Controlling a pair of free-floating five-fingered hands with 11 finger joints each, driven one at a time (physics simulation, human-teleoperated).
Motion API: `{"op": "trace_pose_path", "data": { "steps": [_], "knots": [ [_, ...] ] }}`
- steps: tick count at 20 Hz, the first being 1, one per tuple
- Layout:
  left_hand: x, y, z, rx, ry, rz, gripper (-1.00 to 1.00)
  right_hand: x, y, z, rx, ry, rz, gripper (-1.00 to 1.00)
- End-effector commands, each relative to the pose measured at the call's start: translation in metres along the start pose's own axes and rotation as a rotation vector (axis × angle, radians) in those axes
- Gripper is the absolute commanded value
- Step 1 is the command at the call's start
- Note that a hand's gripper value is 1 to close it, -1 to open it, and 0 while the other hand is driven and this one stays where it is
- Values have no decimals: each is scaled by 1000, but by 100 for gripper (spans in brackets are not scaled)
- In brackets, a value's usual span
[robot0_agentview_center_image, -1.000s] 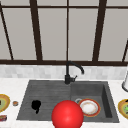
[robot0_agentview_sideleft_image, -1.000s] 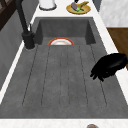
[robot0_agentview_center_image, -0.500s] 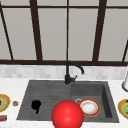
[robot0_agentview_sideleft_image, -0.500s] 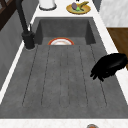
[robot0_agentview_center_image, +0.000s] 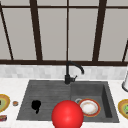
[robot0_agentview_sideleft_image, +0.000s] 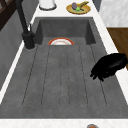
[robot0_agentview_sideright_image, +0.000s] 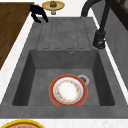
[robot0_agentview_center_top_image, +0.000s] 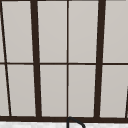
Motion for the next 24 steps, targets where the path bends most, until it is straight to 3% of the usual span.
{"op": "trace_pose_path", "data": {
  "steps": [1,24],
  "knots": [
    [0,0,0,0,0,0,0,-4,3,7,26,33,-109,-100],
    [0,0,0,0,0,0,0,-4,10,6,54,298,-119,-100]
  ]
}}
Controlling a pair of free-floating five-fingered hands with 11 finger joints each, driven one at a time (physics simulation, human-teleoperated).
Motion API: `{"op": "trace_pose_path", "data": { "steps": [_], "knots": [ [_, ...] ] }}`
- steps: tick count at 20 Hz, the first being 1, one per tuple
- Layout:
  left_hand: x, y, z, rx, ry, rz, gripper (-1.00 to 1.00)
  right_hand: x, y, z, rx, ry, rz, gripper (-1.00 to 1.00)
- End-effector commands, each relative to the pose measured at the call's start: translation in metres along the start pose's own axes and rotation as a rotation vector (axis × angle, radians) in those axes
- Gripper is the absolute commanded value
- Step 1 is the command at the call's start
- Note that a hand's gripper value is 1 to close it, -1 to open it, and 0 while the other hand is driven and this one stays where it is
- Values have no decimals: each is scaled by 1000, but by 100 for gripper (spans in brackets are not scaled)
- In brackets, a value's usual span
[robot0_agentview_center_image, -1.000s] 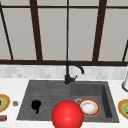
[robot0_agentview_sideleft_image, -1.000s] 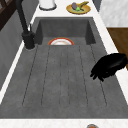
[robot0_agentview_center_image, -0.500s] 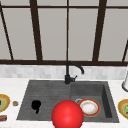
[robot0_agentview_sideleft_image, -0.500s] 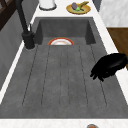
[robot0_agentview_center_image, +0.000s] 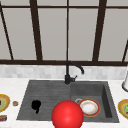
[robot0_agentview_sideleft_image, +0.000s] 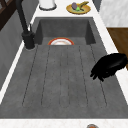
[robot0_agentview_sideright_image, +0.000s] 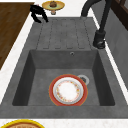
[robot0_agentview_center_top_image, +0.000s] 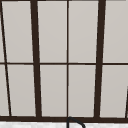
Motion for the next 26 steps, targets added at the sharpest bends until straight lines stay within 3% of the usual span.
{"op": "trace_pose_path", "data": {
  "steps": [1,7,9,11,18,26],
  "knots": [
    [0,0,0,0,0,0,0,0,2,-1,28,55,-110,-100],
    [0,0,0,0,0,0,0,1,6,-4,43,100,-118,-100],
    [0,0,0,0,0,0,0,8,9,-11,87,99,-94,-100],
    [0,0,0,0,0,0,0,8,10,-9,113,148,-82,-100],
    [0,0,0,0,0,0,0,16,20,-20,182,215,-90,-100],
    [0,0,0,0,0,0,0,21,37,-46,240,193,-117,-100]
  ]
}}
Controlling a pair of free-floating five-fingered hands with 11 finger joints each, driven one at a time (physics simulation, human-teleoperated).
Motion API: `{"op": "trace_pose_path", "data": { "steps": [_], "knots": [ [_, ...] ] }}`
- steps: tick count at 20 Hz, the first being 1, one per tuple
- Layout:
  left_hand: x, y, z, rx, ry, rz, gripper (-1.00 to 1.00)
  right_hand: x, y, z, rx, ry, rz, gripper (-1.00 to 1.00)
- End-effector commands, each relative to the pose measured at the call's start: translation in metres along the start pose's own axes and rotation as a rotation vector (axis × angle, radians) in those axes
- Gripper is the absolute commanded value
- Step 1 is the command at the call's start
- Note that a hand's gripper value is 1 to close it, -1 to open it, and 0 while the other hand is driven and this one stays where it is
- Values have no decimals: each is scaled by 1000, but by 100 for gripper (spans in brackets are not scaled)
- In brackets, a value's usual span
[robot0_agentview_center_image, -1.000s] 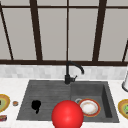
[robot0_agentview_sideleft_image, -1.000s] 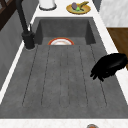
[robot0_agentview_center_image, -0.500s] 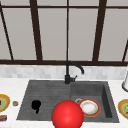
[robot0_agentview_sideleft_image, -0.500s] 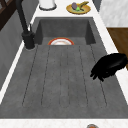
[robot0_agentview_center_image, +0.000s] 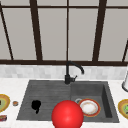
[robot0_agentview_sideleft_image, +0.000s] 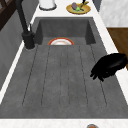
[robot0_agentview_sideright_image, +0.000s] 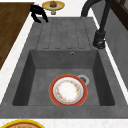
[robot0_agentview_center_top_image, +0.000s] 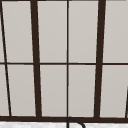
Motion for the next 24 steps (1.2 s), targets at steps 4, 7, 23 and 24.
{"op": "trace_pose_path", "data": {
  "steps": [4,7,23,24],
  "knots": [
    [0,0,0,0,0,0,0,10,8,-23,72,-7,-125,-100],
    [0,0,0,0,0,0,0,14,11,-32,93,-9,-124,-100],
    [0,0,0,0,0,0,0,-1,-3,27,35,18,-125,-100],
    [0,0,0,0,0,0,0,-3,-5,30,40,21,-127,-100]
  ]
}}
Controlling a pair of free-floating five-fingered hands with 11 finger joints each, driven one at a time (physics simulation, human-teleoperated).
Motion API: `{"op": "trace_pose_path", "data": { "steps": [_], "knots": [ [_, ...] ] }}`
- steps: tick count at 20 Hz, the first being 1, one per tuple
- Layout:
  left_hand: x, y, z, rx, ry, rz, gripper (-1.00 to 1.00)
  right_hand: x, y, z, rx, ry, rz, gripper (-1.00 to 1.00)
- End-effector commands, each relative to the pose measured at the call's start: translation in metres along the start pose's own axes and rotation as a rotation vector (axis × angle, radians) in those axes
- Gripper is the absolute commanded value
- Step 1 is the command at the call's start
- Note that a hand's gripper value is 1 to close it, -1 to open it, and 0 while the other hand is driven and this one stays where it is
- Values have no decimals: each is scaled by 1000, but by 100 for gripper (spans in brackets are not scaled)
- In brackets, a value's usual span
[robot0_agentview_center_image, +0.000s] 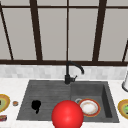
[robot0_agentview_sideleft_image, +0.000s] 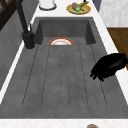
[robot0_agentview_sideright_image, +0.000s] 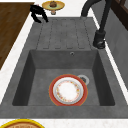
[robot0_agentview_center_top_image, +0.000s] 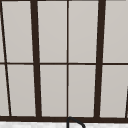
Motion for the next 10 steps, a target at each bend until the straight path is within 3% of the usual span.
{"op": "trace_pose_path", "data": {
  "steps": [1,10],
  "knots": [
    [0,0,0,0,0,0,0,-6,-6,14,-6,9,-130,-100],
    [0,0,0,0,0,0,0,-12,-10,24,-13,-44,-139,-100]
  ]
}}
